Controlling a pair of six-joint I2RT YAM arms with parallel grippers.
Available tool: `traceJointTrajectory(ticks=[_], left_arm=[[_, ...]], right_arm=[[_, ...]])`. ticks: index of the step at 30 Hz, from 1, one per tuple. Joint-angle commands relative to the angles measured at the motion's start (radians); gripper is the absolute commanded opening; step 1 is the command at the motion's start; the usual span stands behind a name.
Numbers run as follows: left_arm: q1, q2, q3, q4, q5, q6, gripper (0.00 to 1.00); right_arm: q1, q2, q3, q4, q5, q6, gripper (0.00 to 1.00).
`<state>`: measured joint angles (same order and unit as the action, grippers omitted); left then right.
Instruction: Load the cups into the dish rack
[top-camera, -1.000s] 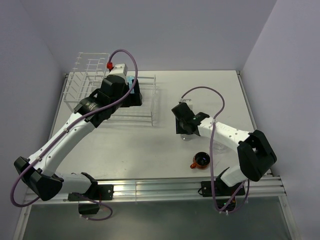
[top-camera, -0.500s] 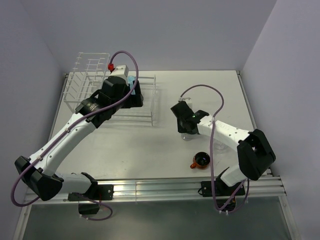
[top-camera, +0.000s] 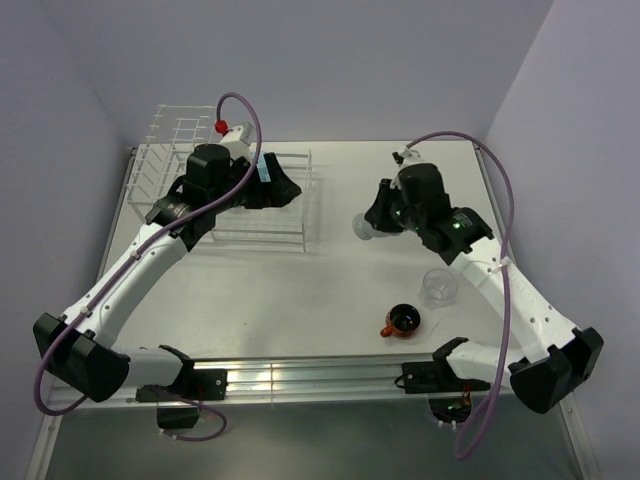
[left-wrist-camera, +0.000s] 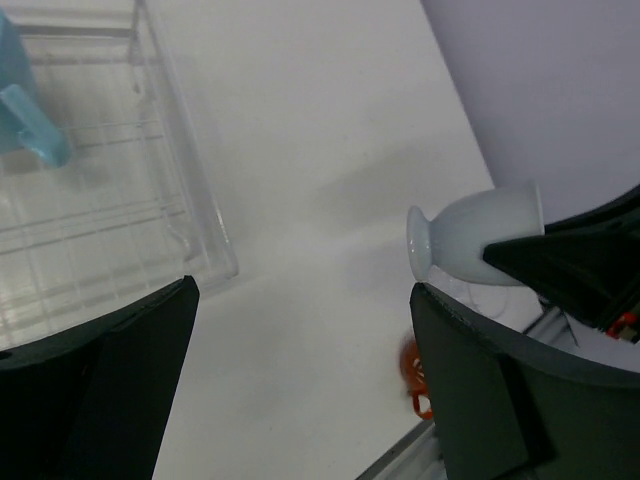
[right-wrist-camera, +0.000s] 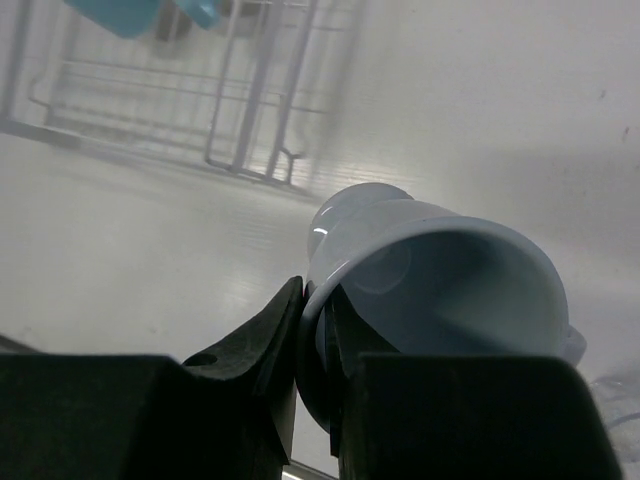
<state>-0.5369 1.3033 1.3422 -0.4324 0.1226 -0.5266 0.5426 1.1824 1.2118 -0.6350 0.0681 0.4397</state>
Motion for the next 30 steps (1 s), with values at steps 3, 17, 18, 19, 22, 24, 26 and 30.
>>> traceJointTrajectory(ticks=[3,17,18,19,22,24,26,30], left_arm=[[0.054,0.002,-0.081,0.265,0.386,-0.062,0.94],[0.031,0.054,-0.255,0.739,0.635,-0.188,0.95],[0.025,0.057,-0.261,0.757,0.643,-0.191,0.95],[0.009,0.057,-0.265,0.774,0.660,-0.193,0.95],[-0.032,0.060,-0.270,0.796,0.658,-0.178,0.95],[-0.047,0.065,-0.265,0.788,0.650,-0.158,0.95],[-0.063,0.067,-0.268,0.790,0.646,-0.150,0.95],[-0.078,0.063,-0.276,0.785,0.631,-0.138,0.94]], right_arm=[[-0.096,-0.079,0.003,0.121,-0.385,0.016,0.00],[-0.250,-0.136,-0.178,0.607,-0.948,0.369,0.00],[-0.250,-0.133,-0.184,0.623,-0.958,0.379,0.00],[-0.251,-0.130,-0.186,0.630,-0.962,0.396,0.00],[-0.254,-0.130,-0.207,0.705,-0.981,0.439,0.00],[-0.259,-0.133,-0.213,0.719,-0.987,0.452,0.00],[-0.270,-0.138,-0.215,0.727,-0.988,0.464,0.00],[-0.288,-0.141,-0.221,0.753,-0.999,0.496,0.00]])
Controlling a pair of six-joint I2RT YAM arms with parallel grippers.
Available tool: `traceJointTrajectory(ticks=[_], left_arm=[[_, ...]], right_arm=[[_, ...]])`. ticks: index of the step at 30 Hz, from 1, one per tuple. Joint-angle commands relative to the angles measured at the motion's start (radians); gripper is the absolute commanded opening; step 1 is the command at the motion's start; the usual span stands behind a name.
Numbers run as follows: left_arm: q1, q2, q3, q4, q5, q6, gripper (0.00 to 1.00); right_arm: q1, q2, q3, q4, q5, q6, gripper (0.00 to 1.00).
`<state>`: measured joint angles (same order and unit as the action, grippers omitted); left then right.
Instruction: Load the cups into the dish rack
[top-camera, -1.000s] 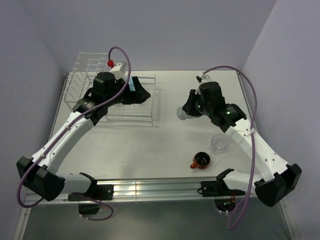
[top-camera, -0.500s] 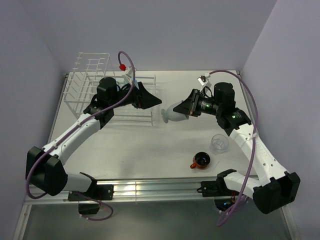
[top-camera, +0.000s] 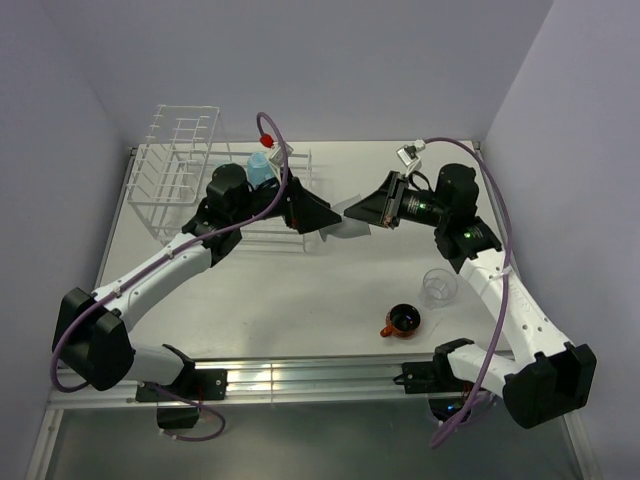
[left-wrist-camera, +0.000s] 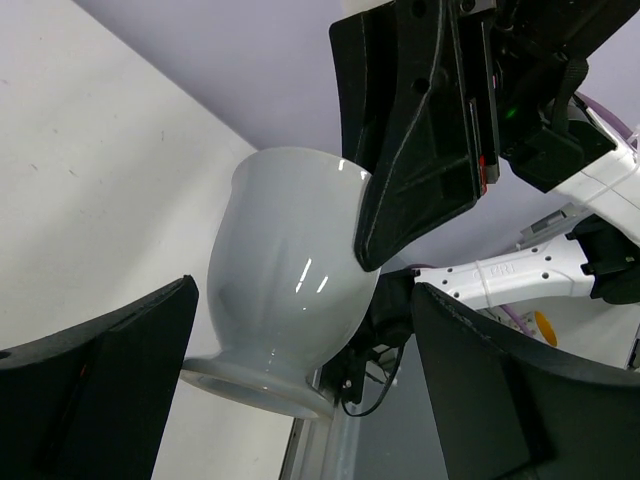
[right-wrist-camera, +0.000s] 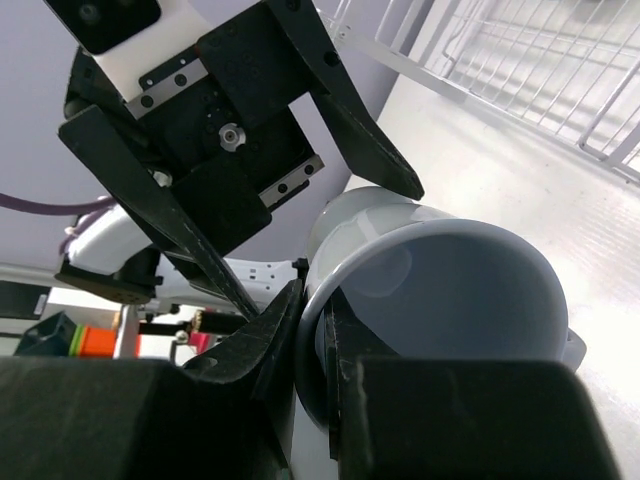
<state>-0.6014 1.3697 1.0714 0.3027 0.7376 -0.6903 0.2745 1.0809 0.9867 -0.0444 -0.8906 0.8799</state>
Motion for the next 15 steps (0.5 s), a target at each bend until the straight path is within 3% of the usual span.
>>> traceJointTrajectory(ticks=[1,15], left_arm=[[-0.020,-0.004,-0.007,0.050,0.013,0.028,0.94],[-0.064,-0.023,0.010,-0.072,-0.078,0.132,0.93]], right_arm=[[-0.023,-0.039,0.004,0.172,-0.042,0.065,0.00],[-0.044,-0.010,-0.052,0.403,-0.103,0.277,0.00]])
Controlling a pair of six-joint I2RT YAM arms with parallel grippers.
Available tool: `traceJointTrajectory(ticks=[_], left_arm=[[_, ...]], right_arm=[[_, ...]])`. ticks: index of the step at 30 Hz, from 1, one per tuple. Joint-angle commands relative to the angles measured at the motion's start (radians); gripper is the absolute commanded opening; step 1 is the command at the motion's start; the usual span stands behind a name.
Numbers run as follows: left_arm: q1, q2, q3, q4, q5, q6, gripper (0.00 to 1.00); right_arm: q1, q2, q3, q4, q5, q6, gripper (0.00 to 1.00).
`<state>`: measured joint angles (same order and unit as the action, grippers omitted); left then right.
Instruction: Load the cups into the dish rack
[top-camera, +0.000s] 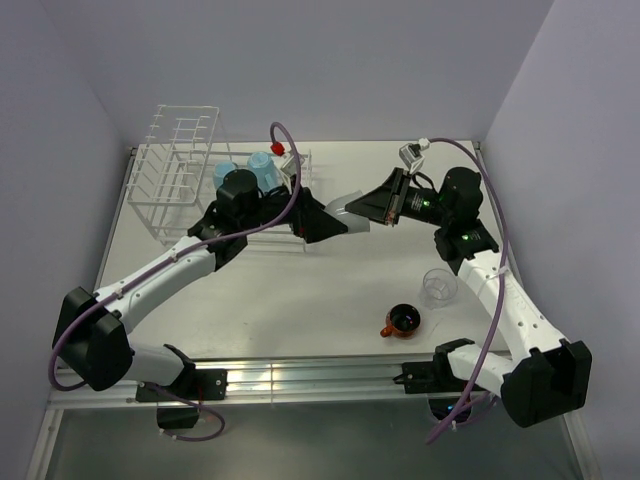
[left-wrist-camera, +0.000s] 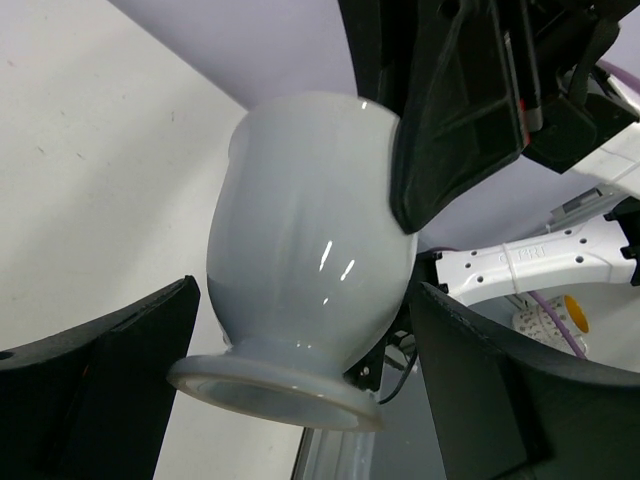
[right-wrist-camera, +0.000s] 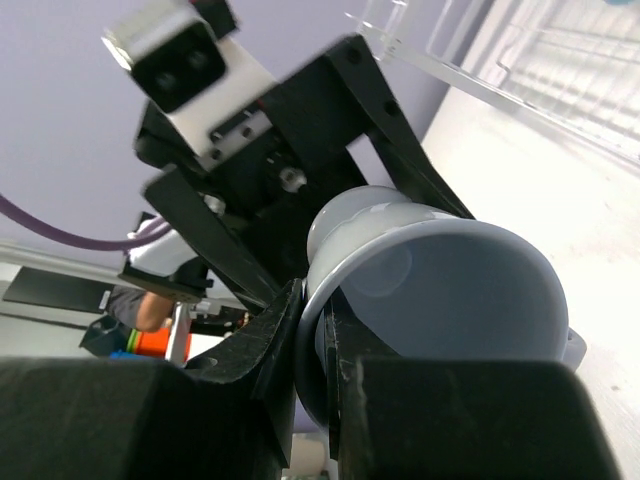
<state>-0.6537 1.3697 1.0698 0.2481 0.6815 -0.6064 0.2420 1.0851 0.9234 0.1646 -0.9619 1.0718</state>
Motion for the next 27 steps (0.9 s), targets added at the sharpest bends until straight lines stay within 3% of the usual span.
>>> traceJointTrajectory(ticks=[1,20,23,26,27], left_arm=[[-0.014,-0.024,0.012,-0.021,-0.026,0.051,0.93],[-0.038,-0.037,0.041,-0.024,-0.073,0.056,0.88],[-0.043,-0.029,0.047,-0.027,-0.076,0.057,0.81],[-0.050,-0.021,0.056,-0.033,-0.077,0.059,0.64],[-0.053,-0.018,0.059,-0.035,-0.079,0.060,0.50]], right_arm=[[-0.012,-0.013,0.011,0.200,-0.034,0.091,0.00],[-0.012,0.002,-0.011,0.227,-0.038,0.123,0.00],[-0.012,0.001,-0.011,0.223,-0.037,0.120,0.00],[-0.012,0.004,-0.015,0.211,-0.034,0.111,0.00],[-0.012,0.004,-0.015,0.201,-0.034,0.103,0.00]])
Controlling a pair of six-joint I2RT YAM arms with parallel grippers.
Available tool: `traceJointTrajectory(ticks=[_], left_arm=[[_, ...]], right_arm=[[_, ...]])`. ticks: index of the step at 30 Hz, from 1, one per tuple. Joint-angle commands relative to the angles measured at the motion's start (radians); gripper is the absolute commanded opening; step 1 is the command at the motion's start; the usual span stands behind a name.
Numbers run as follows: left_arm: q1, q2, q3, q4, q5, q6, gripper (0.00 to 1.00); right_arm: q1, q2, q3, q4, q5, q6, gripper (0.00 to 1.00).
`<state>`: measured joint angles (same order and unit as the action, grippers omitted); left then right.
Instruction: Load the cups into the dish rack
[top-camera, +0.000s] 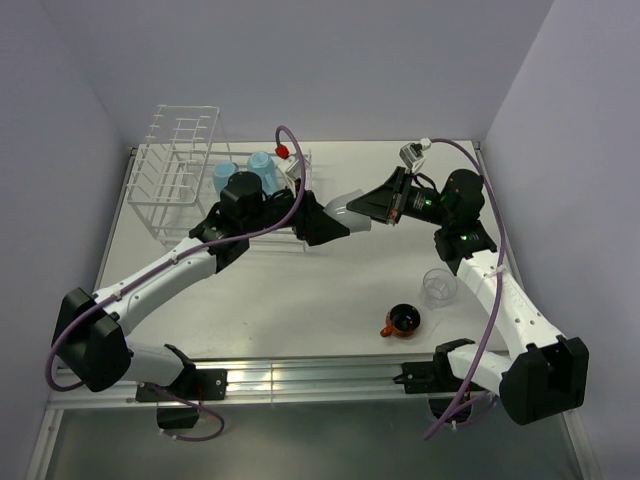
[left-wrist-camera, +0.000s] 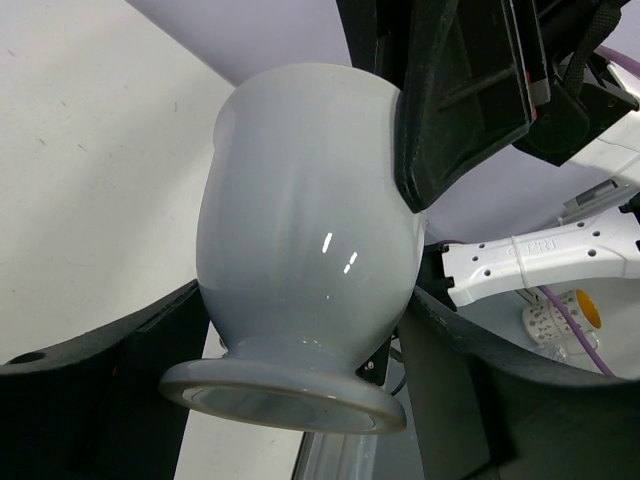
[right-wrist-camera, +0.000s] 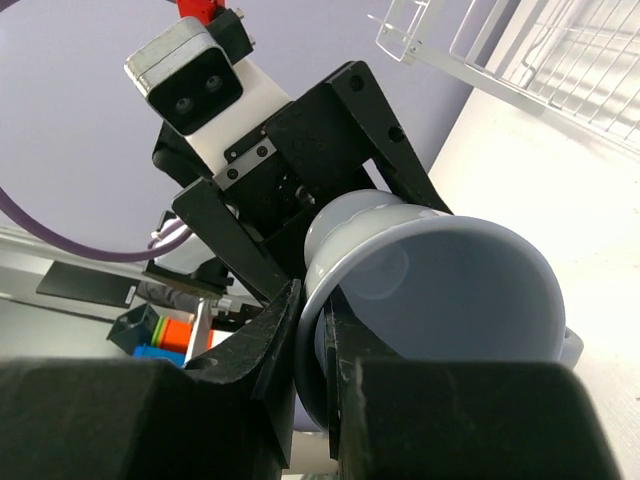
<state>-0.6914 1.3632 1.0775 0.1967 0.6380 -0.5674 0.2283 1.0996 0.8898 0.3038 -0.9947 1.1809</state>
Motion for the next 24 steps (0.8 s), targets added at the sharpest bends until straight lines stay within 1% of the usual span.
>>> traceJointTrajectory(ticks=[1,2,3,5,6,8,10,11,13,14,16,17,20,24], left_arm=[[-0.017,-0.010,0.055,0.007,-0.038,0.024,0.43],[-0.019,-0.009,0.061,0.004,-0.043,0.026,0.28],[-0.020,-0.006,0.062,0.001,-0.046,0.027,0.21],[-0.023,-0.006,0.070,-0.011,-0.052,0.032,0.12],[-0.026,-0.007,0.070,-0.014,-0.066,0.034,0.00],[-0.026,-0.012,0.068,-0.016,-0.075,0.035,0.00],[-0.030,-0.018,0.064,-0.016,-0.086,0.037,0.00],[-0.028,-0.025,0.061,-0.014,-0.092,0.037,0.00],[-0.028,-0.032,0.059,-0.019,-0.113,0.040,0.00],[-0.028,-0.035,0.059,-0.023,-0.119,0.041,0.00],[-0.028,-0.039,0.059,-0.034,-0.141,0.043,0.00],[-0.028,-0.042,0.059,-0.037,-0.147,0.044,0.00],[-0.028,-0.047,0.055,-0.046,-0.164,0.047,0.00],[-0.030,-0.049,0.045,-0.046,-0.179,0.047,0.00]], right_arm=[[0.002,-0.010,0.018,0.054,0.004,-0.012,0.00],[0.002,-0.014,0.021,0.044,0.007,-0.018,0.00],[0.002,-0.014,0.024,0.023,0.011,-0.033,0.00],[0.003,-0.017,0.031,0.003,0.025,-0.049,0.00],[0.002,-0.017,0.031,-0.006,0.027,-0.056,0.00],[0.002,-0.018,0.034,-0.020,0.034,-0.067,0.00],[0.002,-0.023,0.041,-0.075,0.050,-0.107,0.00],[0.002,-0.030,0.047,-0.095,0.071,-0.119,0.07],[0.002,-0.040,0.054,-0.153,0.093,-0.161,0.12],[0.002,-0.044,0.063,-0.172,0.105,-0.173,0.19],[0.002,-0.050,0.075,-0.236,0.143,-0.214,0.25],[0.002,-0.052,0.086,-0.252,0.157,-0.227,0.30],[0.002,-0.056,0.098,-0.293,0.194,-0.259,0.42],[0.002,-0.060,0.110,-0.339,0.231,-0.291,0.48]])
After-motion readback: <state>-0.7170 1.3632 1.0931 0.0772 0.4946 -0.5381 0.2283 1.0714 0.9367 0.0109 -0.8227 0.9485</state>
